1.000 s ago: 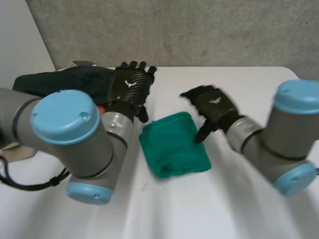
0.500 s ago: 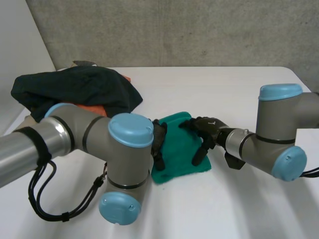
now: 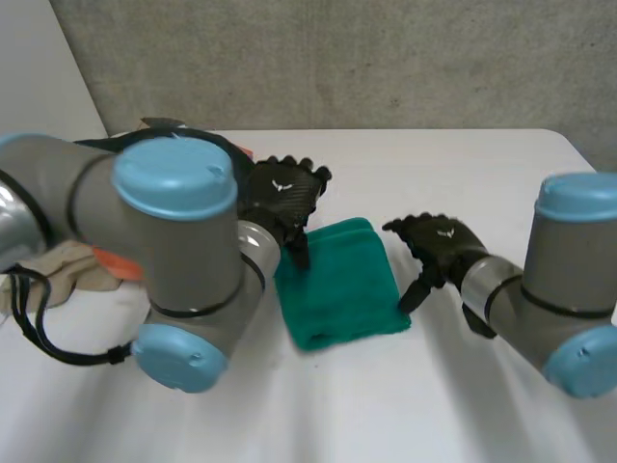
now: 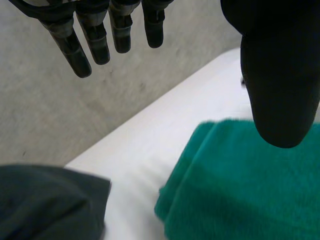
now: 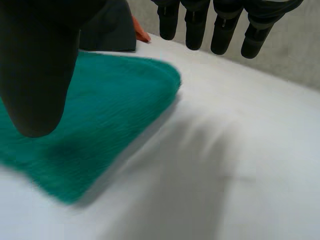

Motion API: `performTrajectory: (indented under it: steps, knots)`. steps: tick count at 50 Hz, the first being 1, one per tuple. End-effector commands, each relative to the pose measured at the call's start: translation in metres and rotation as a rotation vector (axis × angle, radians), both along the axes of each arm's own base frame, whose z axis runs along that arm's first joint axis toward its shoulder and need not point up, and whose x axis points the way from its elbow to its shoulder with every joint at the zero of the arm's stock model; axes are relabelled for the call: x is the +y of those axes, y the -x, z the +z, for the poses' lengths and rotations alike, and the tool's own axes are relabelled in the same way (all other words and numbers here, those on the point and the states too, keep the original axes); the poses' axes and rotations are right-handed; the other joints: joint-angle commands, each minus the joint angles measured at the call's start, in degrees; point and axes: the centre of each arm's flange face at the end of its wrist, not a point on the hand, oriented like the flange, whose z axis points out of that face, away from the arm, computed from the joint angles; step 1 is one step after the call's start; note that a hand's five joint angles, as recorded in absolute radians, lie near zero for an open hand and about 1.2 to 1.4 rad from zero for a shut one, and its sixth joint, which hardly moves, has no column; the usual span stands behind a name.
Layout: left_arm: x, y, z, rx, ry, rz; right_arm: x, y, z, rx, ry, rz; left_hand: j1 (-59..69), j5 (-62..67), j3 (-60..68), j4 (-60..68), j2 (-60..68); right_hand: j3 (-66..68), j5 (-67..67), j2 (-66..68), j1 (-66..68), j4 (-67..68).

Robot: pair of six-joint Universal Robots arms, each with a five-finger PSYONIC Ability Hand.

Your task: Fold the laundry.

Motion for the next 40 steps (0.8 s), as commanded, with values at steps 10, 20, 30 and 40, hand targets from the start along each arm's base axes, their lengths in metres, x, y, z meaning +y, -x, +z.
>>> performTrajectory:
  steps: [10,20,30,40]
  knots:
    - [-0.003,-0.015,-0.012,-0.008,-0.074,-0.084,0.015,-0.003,-0.049,-0.131,-0.171,-0.028,-0.74,-2.52,-1.76,-1.30,-1.45,-0.67,-0.98,-0.81,-1.60,-0.22]
    - [0.000,-0.016,-0.017,-0.015,-0.086,-0.088,-0.001,-0.011,-0.059,-0.144,-0.144,-0.022,-0.74,-2.52,-1.76,-1.30,-1.45,31.44,31.13,31.30,30.51,31.88]
    - [0.001,-0.016,-0.013,-0.006,-0.077,-0.091,-0.019,-0.016,-0.045,-0.202,-0.097,-0.039,-0.91,-2.69,-1.93,-1.47,-1.62,67.58,67.26,67.43,66.64,68.02]
    - [0.013,-0.005,-0.003,0.004,-0.052,-0.134,-0.092,0.007,-0.027,-0.267,0.031,-0.182,-0.91,-2.69,-1.93,-1.47,-1.62,67.58,67.26,67.43,66.64,68.02]
